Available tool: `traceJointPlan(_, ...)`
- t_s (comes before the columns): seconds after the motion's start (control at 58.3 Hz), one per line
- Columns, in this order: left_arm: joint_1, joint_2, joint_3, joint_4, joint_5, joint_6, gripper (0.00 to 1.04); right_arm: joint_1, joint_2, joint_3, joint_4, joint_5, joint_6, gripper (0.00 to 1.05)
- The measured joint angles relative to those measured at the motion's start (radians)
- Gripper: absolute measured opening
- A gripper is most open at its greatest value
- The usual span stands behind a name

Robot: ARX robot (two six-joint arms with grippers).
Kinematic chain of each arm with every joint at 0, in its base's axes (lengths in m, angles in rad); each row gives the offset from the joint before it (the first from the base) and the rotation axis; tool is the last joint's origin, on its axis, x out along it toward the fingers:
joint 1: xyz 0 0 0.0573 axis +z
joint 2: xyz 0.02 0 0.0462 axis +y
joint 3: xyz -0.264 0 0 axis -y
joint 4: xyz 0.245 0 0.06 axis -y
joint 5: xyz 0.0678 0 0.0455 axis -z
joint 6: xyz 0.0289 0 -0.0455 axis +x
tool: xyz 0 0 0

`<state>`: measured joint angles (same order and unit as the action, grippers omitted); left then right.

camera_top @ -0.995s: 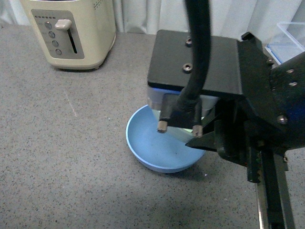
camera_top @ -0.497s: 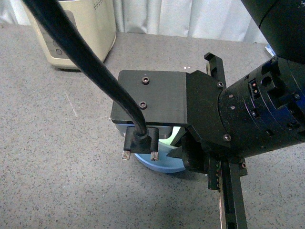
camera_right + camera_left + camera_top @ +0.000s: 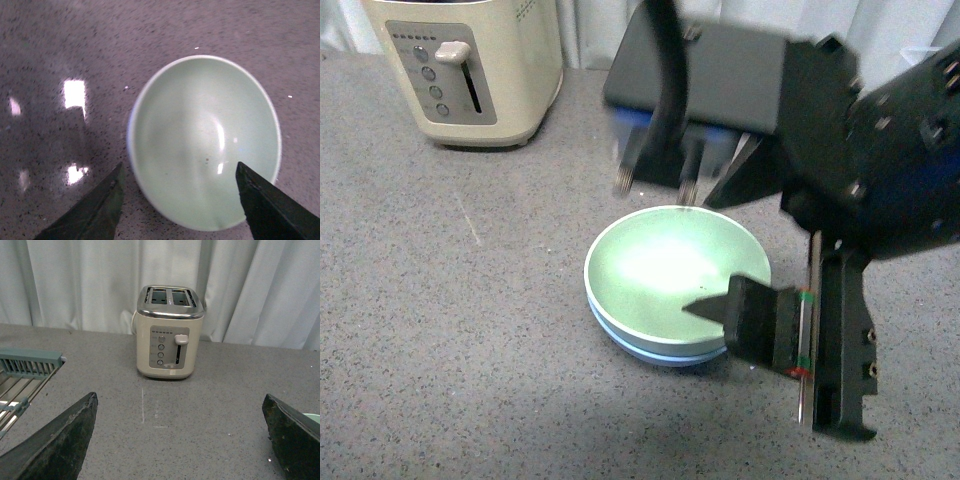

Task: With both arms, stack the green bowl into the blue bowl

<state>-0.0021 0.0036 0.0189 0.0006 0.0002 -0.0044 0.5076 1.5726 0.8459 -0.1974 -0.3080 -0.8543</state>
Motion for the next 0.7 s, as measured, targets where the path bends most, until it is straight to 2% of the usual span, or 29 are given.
traceJointPlan(0.103, 0.0, 0.0, 0.0, 0.0, 0.0, 0.0, 0.98, -0.079, -0.131, -0.068, 0.086, 0.036, 0.215, 0.98)
traceJointPlan(0.171, 0.0, 0.0, 0.0, 0.0, 0.0, 0.0, 0.98, -0.136, -0.22, -0.145, 0.117, 0.091, 0.367, 0.95)
traceJointPlan(0.292, 0.0, 0.0, 0.0, 0.0, 0.0, 0.0, 0.98, -0.203, -0.323, -0.24, 0.122, 0.137, 0.522, 0.96)
traceJointPlan(0.412, 0.0, 0.0, 0.0, 0.0, 0.0, 0.0, 0.98, -0.306, -0.542, -0.384, 0.058, 0.243, 0.711, 0.96)
traceJointPlan(0.549, 0.0, 0.0, 0.0, 0.0, 0.0, 0.0, 0.98, -0.412, -0.755, -0.494, 0.029, 0.32, 0.821, 0.96)
traceJointPlan(0.566, 0.0, 0.0, 0.0, 0.0, 0.0, 0.0, 0.98, -0.433, -0.788, -0.523, 0.073, 0.318, 0.83, 0.94)
traceJointPlan(0.617, 0.0, 0.0, 0.0, 0.0, 0.0, 0.0, 0.98, -0.487, -0.883, -0.671, 0.397, 0.314, 0.837, 0.82)
traceJointPlan(0.669, 0.0, 0.0, 0.0, 0.0, 0.0, 0.0, 0.98, -0.505, -0.938, -0.755, 0.632, 0.317, 0.84, 0.69)
traceJointPlan(0.703, 0.0, 0.0, 0.0, 0.0, 0.0, 0.0, 0.98, -0.505, -0.966, -0.769, 0.701, 0.314, 0.841, 0.61)
